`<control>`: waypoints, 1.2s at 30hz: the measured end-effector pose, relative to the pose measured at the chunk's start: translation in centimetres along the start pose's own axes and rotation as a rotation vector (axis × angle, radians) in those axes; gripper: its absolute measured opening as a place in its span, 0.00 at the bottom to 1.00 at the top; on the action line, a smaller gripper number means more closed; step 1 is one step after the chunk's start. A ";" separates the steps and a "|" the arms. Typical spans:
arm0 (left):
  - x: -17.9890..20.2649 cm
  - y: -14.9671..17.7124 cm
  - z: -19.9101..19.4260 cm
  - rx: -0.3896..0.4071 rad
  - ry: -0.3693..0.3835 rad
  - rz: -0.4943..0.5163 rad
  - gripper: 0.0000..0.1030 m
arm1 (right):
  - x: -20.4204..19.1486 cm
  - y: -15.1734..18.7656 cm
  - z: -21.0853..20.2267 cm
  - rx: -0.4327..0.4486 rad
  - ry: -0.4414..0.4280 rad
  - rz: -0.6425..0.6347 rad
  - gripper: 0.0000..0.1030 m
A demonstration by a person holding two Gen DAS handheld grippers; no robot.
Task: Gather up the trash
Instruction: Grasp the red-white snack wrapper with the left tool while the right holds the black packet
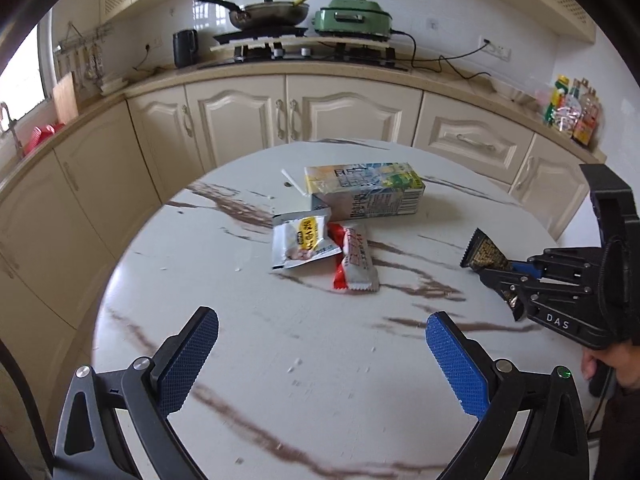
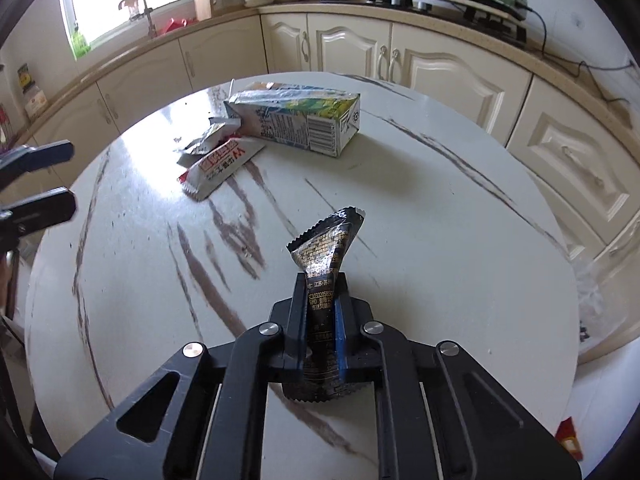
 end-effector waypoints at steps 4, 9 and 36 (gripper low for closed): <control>-0.3 -0.7 4.1 -0.054 0.018 -0.008 0.95 | 0.3 -1.3 0.3 0.016 -0.015 0.039 0.11; -0.2 -2.7 9.3 -0.108 0.042 -0.025 0.74 | 1.3 -2.3 0.5 0.029 -0.023 0.090 0.11; 3.6 -0.5 5.6 -0.038 0.138 -0.006 0.06 | -1.1 -1.9 -3.4 0.075 -0.087 0.138 0.11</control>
Point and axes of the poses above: each gripper's, at about its wrist camera, not at the fingertips, and z roughly the way its jaws point, x to its right, y to its underside, the point moved 9 cm from there along z, roughly the way its jaws point, and after that the axes turned 13 degrees about y, right-handed, at the moved point
